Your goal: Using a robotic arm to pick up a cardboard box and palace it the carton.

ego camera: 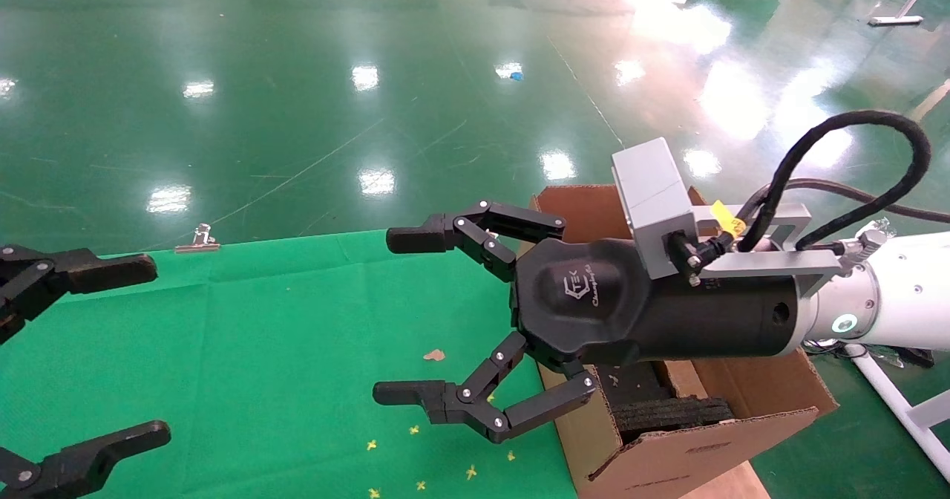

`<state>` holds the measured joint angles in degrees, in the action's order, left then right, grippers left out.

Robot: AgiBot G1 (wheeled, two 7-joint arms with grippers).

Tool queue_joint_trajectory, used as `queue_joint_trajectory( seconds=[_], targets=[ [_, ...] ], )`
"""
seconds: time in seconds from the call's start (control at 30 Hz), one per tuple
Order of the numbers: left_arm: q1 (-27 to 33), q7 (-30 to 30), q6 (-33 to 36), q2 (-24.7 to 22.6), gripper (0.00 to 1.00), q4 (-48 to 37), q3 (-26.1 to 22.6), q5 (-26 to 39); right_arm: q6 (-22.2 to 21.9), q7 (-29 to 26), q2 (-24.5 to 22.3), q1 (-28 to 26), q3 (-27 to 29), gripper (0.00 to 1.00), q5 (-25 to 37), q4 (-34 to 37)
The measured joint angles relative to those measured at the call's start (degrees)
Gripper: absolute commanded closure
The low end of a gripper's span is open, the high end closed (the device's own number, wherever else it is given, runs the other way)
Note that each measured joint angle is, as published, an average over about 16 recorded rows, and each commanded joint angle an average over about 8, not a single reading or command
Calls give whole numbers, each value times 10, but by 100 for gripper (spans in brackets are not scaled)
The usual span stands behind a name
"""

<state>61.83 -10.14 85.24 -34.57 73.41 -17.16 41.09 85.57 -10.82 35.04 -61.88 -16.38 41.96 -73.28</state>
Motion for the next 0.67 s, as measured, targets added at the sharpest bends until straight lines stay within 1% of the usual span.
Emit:
queue_joint_trajectory(
  seconds=[0.67],
  targets=[
    [0,0,0,0,0,0,0,0,0,0,0,0,0,0,0,0]
  ],
)
